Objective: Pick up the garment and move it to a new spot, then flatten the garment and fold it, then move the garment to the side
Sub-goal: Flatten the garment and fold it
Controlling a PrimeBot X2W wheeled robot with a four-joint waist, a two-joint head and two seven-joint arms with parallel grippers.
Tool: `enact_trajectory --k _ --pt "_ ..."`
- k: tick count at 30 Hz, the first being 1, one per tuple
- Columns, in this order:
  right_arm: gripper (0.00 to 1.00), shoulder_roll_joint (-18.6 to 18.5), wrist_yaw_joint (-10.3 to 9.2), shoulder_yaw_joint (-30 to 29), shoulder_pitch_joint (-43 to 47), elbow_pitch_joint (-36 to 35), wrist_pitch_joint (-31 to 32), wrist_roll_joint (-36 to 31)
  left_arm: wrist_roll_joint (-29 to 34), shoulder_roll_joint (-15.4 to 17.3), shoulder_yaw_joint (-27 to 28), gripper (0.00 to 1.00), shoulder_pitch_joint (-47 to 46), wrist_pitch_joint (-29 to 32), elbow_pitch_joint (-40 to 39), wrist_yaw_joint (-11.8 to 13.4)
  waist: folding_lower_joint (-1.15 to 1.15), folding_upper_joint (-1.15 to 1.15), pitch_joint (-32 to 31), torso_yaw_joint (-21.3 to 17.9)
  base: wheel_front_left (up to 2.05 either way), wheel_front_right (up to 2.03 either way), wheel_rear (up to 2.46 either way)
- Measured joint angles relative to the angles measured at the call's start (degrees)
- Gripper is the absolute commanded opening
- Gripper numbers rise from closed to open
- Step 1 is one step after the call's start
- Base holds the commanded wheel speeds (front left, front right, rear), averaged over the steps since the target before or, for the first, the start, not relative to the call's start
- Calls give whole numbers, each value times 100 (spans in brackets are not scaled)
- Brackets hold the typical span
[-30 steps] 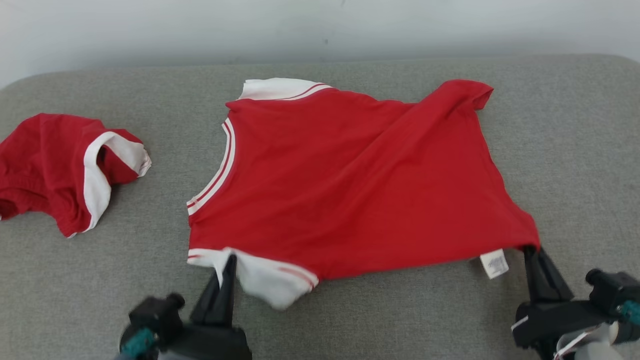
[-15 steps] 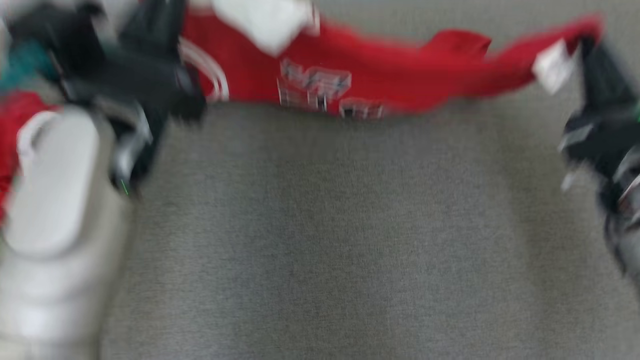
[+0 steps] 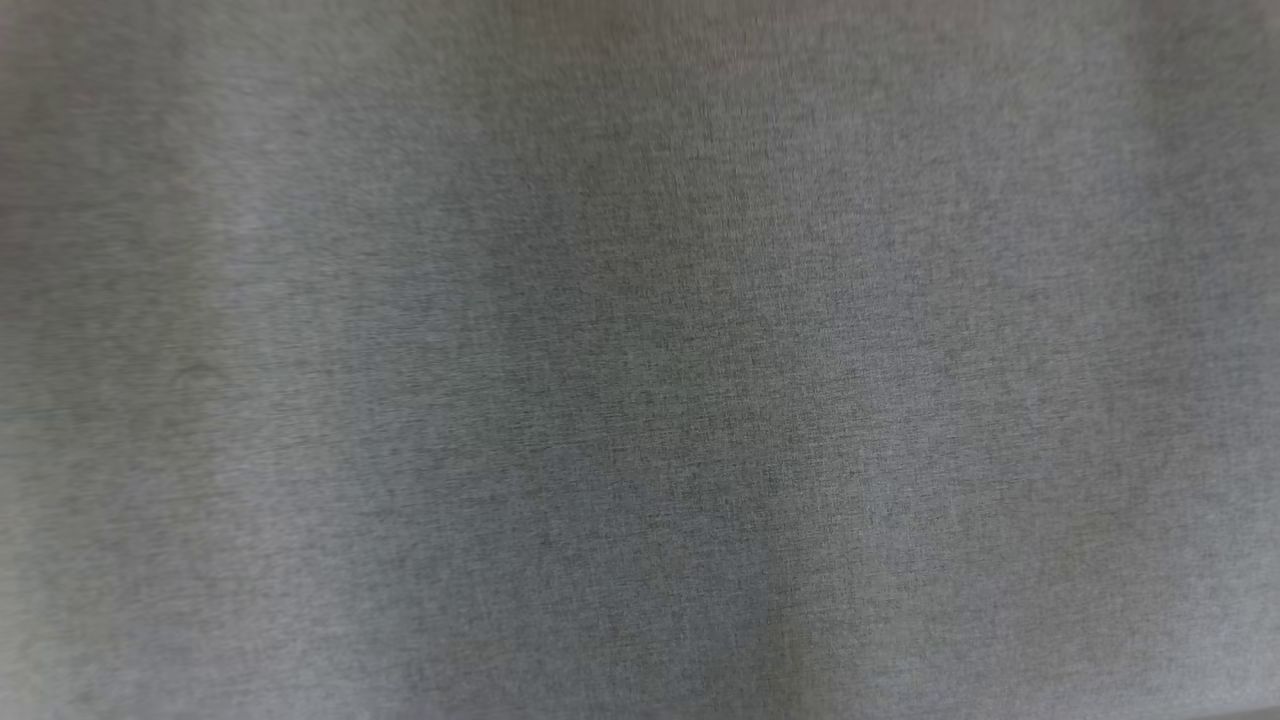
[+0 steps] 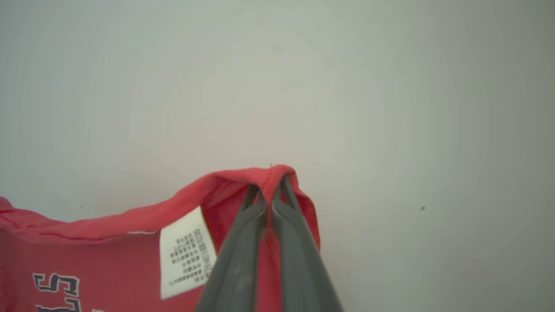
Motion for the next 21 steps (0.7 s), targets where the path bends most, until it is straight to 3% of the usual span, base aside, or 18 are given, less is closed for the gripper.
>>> enact_trajectory --k 5,10,21 --pt "0 27 0 244 -1310 769 83 -187 80 -53 23 0 -1237 -119 683 51 0 0 290 -106 0 0 0" --pt "0 31 0 492 -2386 1574 35 -486 41 -308 89 0 -2130 -325 1224 114 -3 -2 295 -112 0 0 0" --pt "0 190 0 1031 -2969 2499 -75 -545 48 -533 -108 0 -2663 -594 2180 88 -4 -2 399 -108 0 0 0"
